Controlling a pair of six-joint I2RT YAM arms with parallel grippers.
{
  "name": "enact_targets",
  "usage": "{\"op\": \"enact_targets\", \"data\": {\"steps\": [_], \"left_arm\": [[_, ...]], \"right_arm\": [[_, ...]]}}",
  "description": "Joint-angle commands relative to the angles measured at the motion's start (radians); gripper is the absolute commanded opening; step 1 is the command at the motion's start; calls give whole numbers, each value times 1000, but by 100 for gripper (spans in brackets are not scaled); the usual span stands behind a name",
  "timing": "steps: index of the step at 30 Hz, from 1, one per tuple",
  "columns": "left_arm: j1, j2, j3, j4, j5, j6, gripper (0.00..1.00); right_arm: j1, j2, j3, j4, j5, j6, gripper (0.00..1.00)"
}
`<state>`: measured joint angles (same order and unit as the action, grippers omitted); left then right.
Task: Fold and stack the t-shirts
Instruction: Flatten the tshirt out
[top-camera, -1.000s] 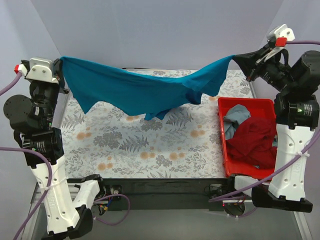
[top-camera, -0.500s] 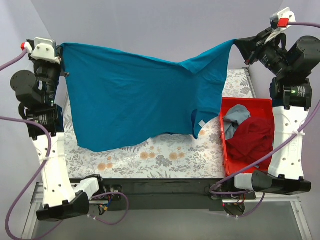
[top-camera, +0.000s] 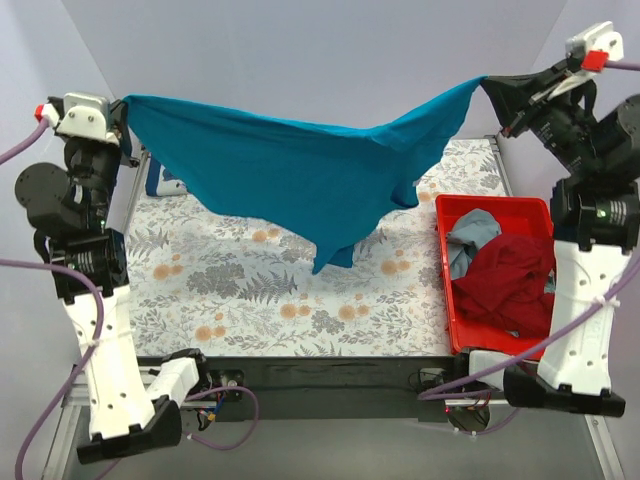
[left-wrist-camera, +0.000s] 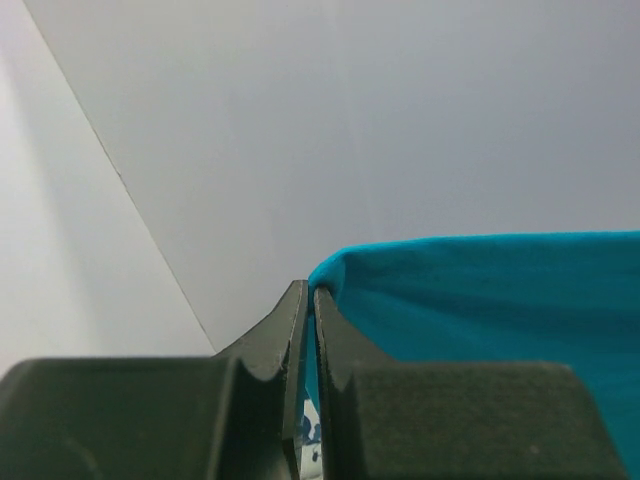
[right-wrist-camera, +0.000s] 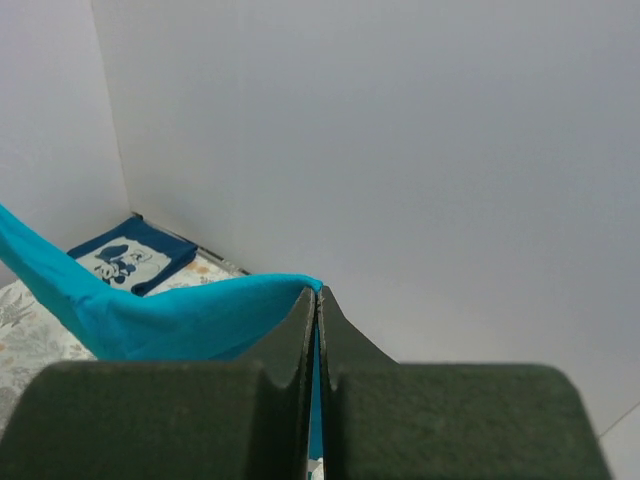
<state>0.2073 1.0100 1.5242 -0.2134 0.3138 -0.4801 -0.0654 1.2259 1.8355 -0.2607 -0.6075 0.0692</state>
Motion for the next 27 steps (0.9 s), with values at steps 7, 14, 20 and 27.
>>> {"op": "enact_targets", "data": {"steps": [7, 14, 20, 27], "left_arm": [[4, -80, 111, -29, -35, -35, 0], [4, -34, 178, -35, -19, -40, 0], [4, 41, 169, -43, 37, -51, 0], [4, 131, 70, 47, 145, -120, 0]], "right_arm": [[-2, -147, 33, 113, 89, -17, 1], [-2, -112, 76, 129, 120, -29, 1], [-2, -43, 54, 159, 117, -28, 1], [-2, 93, 31, 187, 118, 64, 1]]}}
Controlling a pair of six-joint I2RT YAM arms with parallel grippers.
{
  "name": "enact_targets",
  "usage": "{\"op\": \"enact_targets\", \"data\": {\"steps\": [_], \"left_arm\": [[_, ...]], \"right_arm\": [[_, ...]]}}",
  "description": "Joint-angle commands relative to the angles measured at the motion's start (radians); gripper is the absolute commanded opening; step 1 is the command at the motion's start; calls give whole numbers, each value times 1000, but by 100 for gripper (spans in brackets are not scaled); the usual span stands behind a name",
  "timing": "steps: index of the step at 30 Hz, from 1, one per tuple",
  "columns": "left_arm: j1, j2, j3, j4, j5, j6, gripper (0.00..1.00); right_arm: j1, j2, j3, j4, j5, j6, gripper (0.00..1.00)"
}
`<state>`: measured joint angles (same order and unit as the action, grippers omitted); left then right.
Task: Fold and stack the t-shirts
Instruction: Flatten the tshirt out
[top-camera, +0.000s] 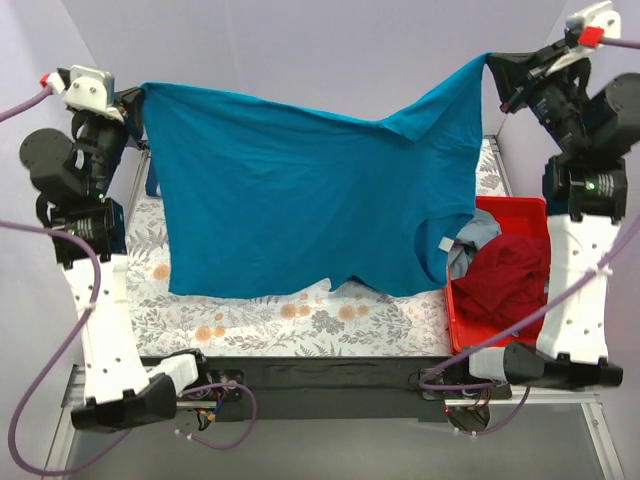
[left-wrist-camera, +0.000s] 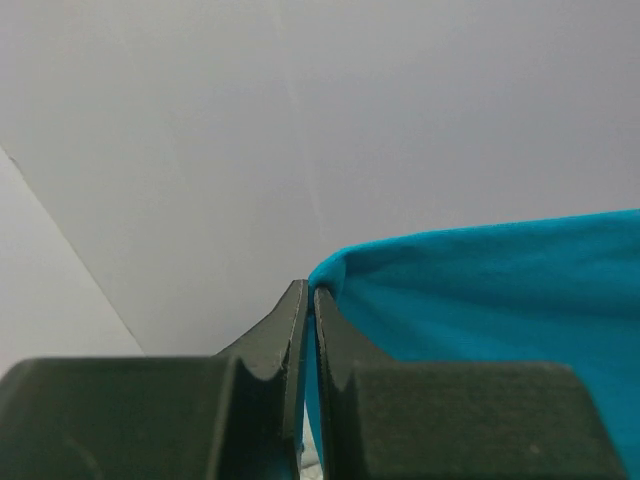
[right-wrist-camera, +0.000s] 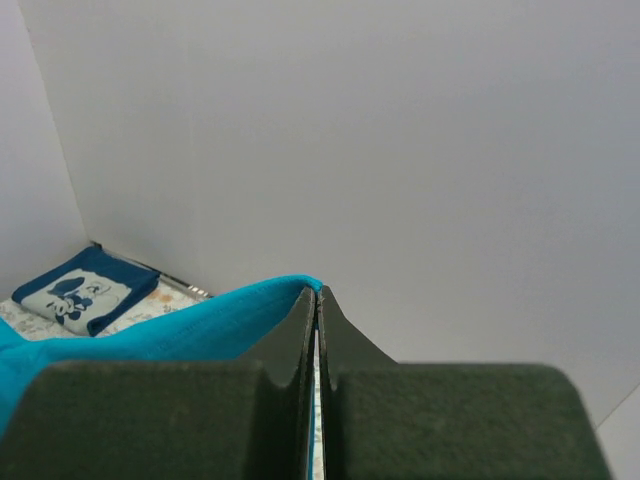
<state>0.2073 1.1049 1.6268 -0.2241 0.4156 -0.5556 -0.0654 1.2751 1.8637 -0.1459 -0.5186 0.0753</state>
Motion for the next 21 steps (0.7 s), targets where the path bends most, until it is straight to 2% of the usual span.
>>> {"op": "enact_targets", "data": {"steps": [1, 5, 8, 10, 14, 16, 18, 21], "left_arm": [[4, 56, -27, 77, 49, -55, 0], [3, 255, 91, 127, 112, -163, 0], [4, 323, 140, 274, 143, -201, 0], [4, 387, 186, 389, 124, -230, 0], [9, 512, 423, 466, -15, -236, 0], [20, 579, 500, 485, -17, -236, 0], [38, 621, 577, 489, 0, -240, 0], [52, 644, 558, 488, 15, -251, 0]], "right_arm": [[-1, 64, 11, 80, 28, 72, 1], [21, 205, 127, 92, 43, 106, 1], [22, 295, 268, 97, 64, 132, 1], [22, 329, 351, 130, 94, 147, 1], [22, 383, 449, 237, 126, 156, 1], [22, 408, 507, 256, 143, 149, 1], [22, 432, 535, 282, 161, 135, 1], [22, 434, 464, 301, 163, 126, 1]]}}
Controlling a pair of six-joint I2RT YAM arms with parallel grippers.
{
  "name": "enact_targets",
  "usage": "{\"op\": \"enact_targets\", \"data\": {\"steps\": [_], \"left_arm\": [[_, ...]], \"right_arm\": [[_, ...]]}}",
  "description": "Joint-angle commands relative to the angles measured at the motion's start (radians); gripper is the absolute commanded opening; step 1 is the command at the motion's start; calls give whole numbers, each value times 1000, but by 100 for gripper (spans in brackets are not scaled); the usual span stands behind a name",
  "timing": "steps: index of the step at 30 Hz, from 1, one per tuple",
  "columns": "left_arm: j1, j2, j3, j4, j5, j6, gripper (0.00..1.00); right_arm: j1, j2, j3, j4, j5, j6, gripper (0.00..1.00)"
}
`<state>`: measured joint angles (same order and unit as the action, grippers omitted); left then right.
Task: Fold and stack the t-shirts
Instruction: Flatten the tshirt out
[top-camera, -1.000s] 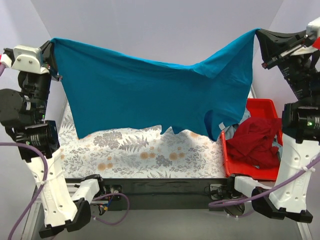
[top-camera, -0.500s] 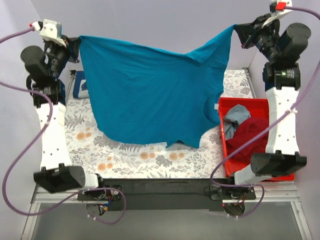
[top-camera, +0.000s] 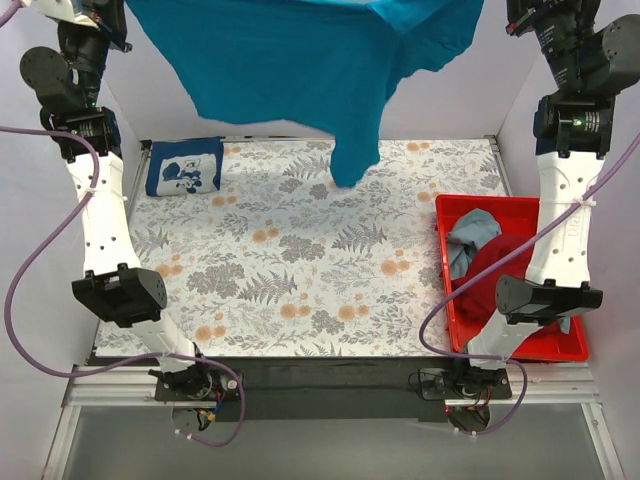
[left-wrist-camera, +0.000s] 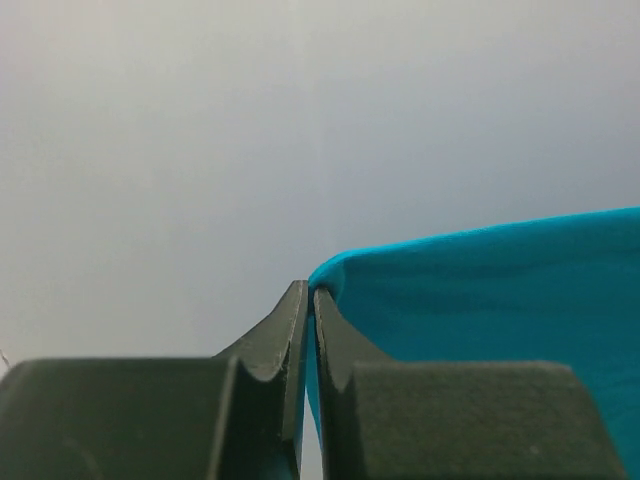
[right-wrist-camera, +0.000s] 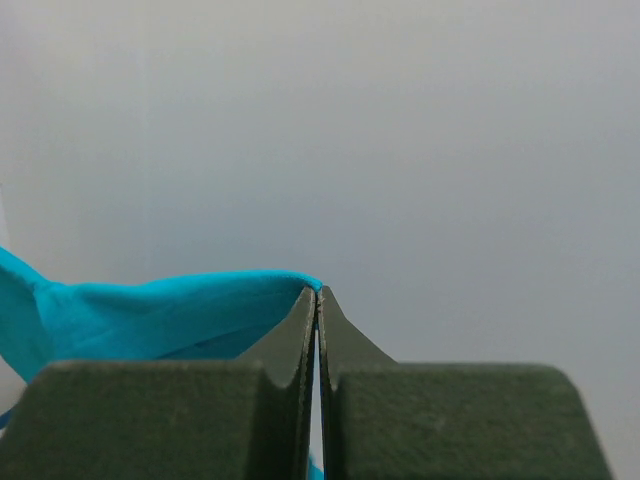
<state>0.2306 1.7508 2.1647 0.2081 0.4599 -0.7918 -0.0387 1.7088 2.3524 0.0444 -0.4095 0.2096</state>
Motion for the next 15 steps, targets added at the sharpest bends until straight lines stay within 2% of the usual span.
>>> {"op": "enact_targets", "data": {"steps": [1, 3, 4, 6, 7, 8, 10, 11, 14, 15], "left_arm": [[30, -10, -55, 60, 8, -14, 0], [33, -83, -208, 120, 45, 22, 0], [33, -124, -402, 151, 84, 38, 0], [41, -230, -573, 203, 132, 130, 0], [45, -264, -667, 206, 157, 161, 0], [64, -324, -798, 202, 196, 193, 0], [88, -371, -922, 148, 261, 229, 0], [99, -399, -1030, 128, 316, 244, 0], [125, -490, -1210, 6, 393, 391, 0], [124, -525, -1241, -88, 439, 495, 0]], "right_arm": [[-4, -8, -57, 112, 49, -12, 1], [-4, -46, -208, 115, 9, -22, 1], [-4, -67, -282, 114, -11, -24, 1], [-4, -148, -428, 111, -84, -33, 1], [-4, -184, -594, 98, -106, -47, 1], [-3, -257, -669, 88, -129, -59, 1], [-3, -370, -883, 39, -137, -111, 1], [-3, -405, -951, 17, -134, -127, 1], [-1, -510, -1144, -44, -138, -200, 1], [0, -527, -1180, -88, -143, -205, 1]]}}
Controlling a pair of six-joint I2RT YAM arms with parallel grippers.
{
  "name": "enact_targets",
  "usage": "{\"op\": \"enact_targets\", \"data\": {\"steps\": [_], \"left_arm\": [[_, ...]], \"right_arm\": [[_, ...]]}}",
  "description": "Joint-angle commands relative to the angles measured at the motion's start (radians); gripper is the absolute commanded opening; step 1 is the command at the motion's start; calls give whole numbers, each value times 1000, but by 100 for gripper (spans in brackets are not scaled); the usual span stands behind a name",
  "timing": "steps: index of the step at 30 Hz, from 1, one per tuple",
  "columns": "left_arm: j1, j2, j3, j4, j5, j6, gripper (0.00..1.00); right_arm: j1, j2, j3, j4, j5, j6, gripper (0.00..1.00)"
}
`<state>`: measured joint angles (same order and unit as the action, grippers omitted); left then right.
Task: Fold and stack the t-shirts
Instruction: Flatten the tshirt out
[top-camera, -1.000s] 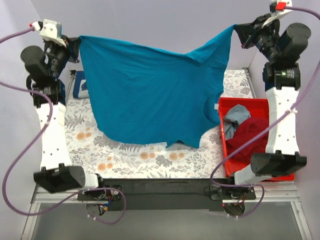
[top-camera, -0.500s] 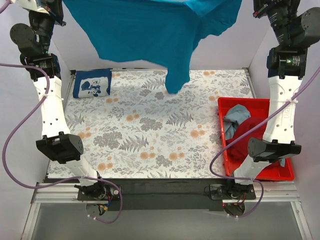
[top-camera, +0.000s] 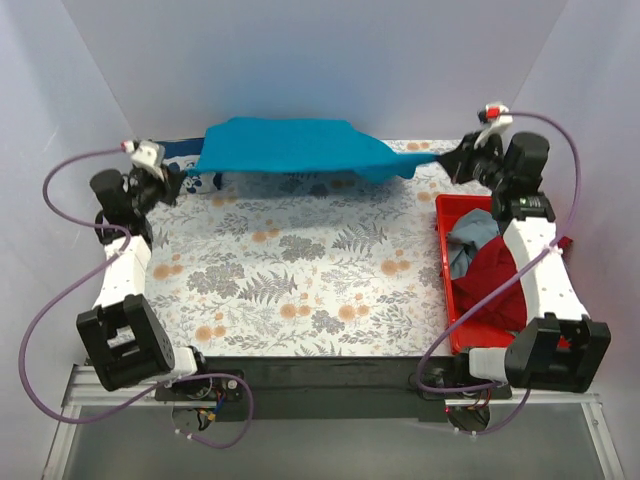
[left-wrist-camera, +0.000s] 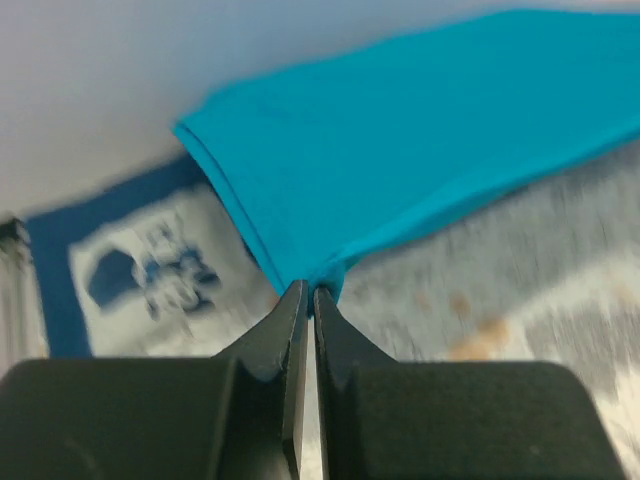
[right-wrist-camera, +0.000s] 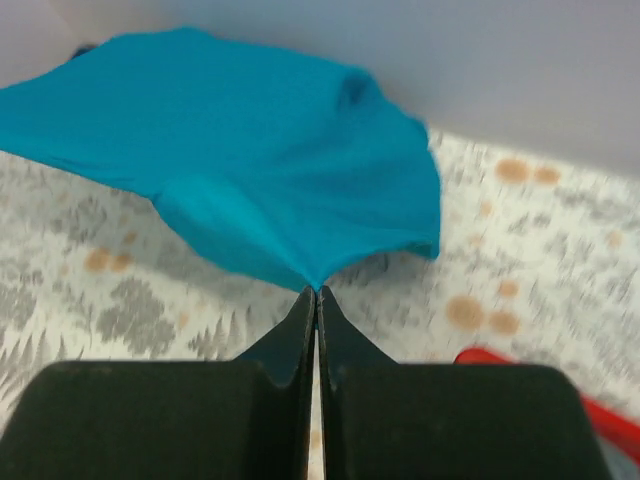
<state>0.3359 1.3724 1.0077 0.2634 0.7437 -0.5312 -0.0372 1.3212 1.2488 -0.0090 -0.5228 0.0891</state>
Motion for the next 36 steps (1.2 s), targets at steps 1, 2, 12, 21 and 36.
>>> {"op": "enact_targets", "data": {"steps": [1, 2, 12, 21, 36], "left_arm": [[20, -157, -118, -194, 178, 290, 0], [20, -165, -147, -241, 193, 337, 0], [32, -164, -386, -763, 92, 968, 0], [141, -147, -370, -934, 20, 1264, 0], [222, 7, -210, -1208, -93, 1758, 0]], "right_arm": [[-1, -154, -115, -64, -42, -84, 1], [9, -171, -180, -101, -42, -136, 1], [95, -54, -371, -483, -8, -392, 1], [212, -117, -381, -689, 89, -551, 1], [662, -148, -319, -1077, 38, -968, 1]]}}
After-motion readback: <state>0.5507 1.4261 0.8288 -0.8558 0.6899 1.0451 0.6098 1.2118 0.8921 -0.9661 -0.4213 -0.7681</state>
